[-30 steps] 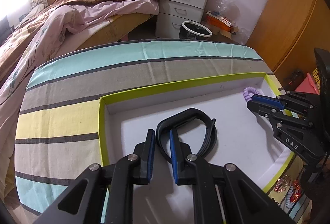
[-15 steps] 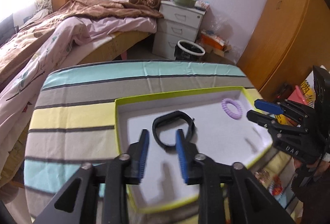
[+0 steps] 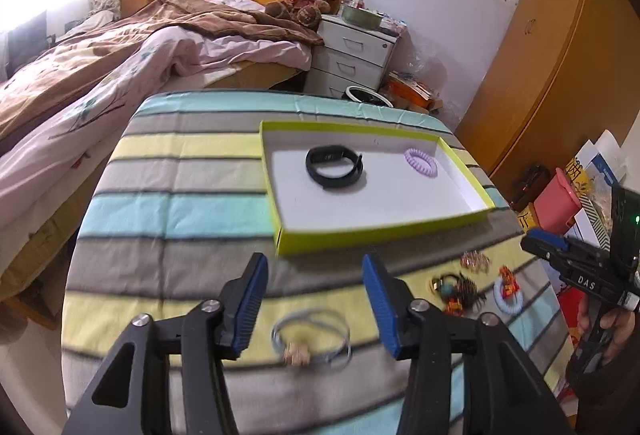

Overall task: Organize jewelry
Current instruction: 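Grasp the red tassel charm with the right tool while the left tool grasps the grey cable bracelet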

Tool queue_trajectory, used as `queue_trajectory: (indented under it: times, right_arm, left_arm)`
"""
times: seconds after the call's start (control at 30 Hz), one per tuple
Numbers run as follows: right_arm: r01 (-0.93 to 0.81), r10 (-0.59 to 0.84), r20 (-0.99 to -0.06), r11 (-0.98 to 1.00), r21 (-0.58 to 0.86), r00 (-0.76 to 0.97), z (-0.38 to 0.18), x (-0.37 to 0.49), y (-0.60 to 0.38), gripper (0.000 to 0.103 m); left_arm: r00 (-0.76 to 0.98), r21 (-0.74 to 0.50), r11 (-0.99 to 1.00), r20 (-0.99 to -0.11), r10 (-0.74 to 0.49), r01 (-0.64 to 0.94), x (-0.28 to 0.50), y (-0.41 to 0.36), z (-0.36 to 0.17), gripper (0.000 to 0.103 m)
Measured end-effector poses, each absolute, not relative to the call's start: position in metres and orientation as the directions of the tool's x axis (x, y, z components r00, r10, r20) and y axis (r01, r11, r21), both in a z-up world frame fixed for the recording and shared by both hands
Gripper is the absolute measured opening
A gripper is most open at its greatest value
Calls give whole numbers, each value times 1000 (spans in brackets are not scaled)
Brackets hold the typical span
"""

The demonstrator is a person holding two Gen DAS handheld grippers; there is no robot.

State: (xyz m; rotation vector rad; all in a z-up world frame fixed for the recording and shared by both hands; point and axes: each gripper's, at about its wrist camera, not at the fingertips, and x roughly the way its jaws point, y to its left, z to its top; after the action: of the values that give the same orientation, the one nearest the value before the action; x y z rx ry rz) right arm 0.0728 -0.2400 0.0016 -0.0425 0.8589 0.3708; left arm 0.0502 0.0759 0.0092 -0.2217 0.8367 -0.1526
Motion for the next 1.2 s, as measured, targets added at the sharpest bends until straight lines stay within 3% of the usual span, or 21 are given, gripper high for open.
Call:
queue_trajectory:
  times: [0.2,0.63,0.7,0.73,0.77,1.2]
  right_arm:
    - [-293,321,-760,939,179,565,-17,46,-247,37]
    - [-281,219,-794,958,64,566,-38,47,-227,37]
    - [-290,206,-791,956,38,576,-37,45,-224,31]
    - [-292,195,-790,956,21,581,-36,44,-221,16]
    - [-292,182,-791,956,5,584,-36,44,-220,13]
    - [-272,194,-735,962,14,650,-16,34,-229,7]
  left_arm:
    - [665,-328,945,-705,-247,4,20,86,-2,59]
    - [636,-329,944,-732,-245,-15,-5,95,-19,59]
    - [630,-322,946,-740,-236,-24,-5,98,-21,59]
    - [627,-320,947,-743,-235,-24,-4,98,-23,59]
    - [622,-316,948,-748,-231,-27,-3,98,-24,59]
    - [574,-185,980,-811,-112,-70,23,79,-38,58]
